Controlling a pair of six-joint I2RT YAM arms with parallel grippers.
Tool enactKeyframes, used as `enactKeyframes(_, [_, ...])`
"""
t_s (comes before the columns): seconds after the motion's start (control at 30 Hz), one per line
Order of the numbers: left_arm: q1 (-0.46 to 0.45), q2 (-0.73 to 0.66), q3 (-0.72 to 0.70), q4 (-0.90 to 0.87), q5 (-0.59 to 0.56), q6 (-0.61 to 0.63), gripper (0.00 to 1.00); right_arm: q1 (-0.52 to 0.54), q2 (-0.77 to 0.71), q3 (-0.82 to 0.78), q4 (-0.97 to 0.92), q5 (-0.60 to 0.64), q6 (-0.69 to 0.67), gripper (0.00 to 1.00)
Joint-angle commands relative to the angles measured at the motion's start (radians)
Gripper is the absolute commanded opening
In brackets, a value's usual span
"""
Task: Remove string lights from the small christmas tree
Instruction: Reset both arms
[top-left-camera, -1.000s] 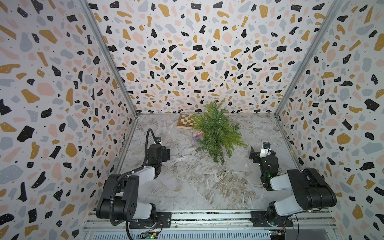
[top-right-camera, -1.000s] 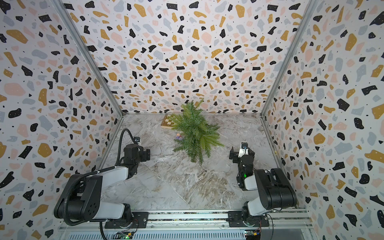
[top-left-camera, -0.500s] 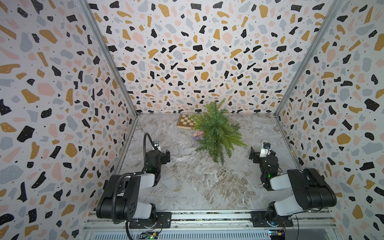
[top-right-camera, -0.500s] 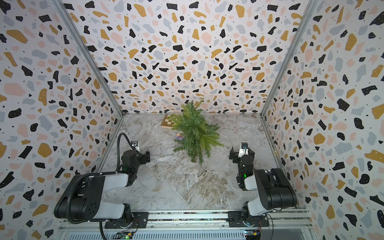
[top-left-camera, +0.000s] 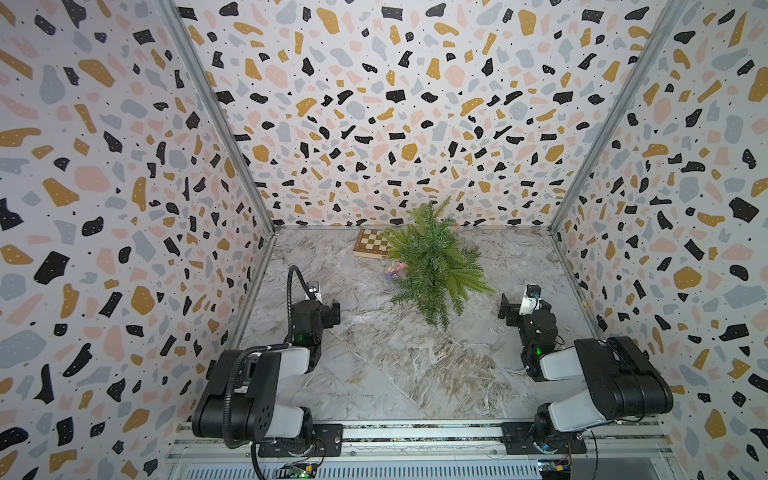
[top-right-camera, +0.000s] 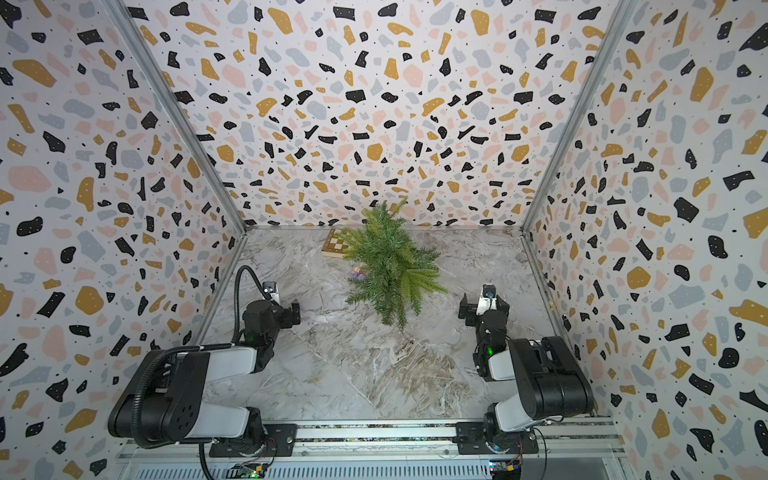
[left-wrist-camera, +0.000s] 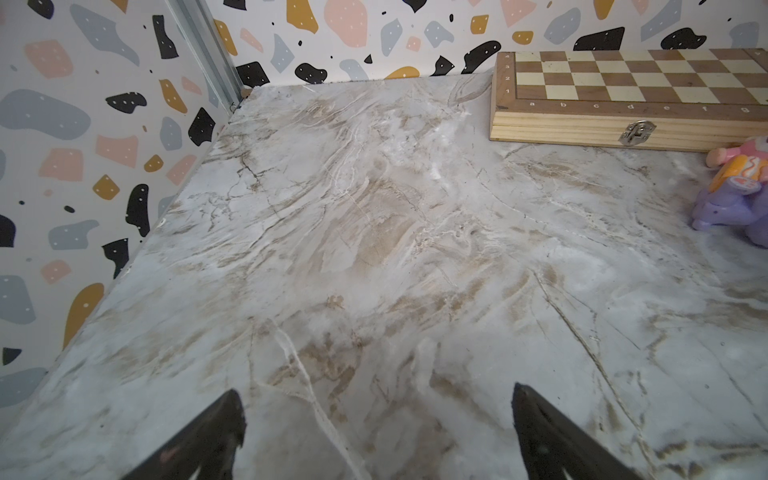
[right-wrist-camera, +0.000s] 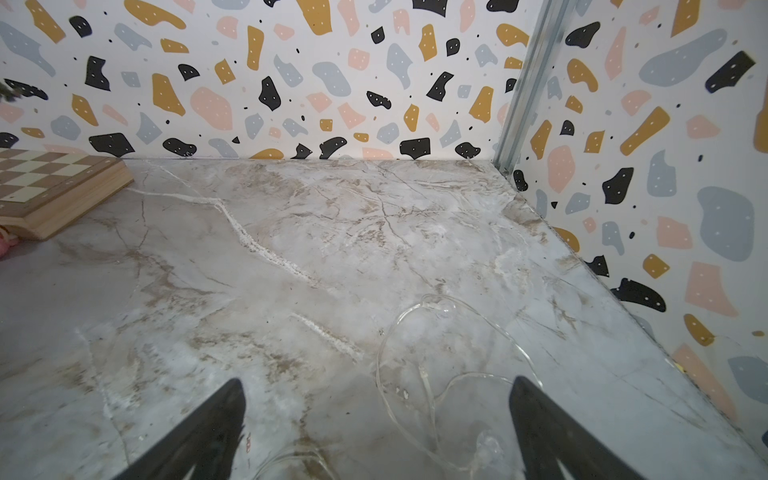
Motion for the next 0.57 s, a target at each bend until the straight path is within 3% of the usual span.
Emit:
enactKeyframes(0.0, [0.005,-0.015,0.014,0.049,-0.006,-0.011,0.99,-0.002,-0.018,0.008,0.025,0.011,-0.005,0.99])
enactKeyframes(0.53, [0.005,-0.018,0.012,0.049,-0.005,-0.012,0.99,-0.006,-0.019,0.009,0.02,0.0,-0.003,0.99])
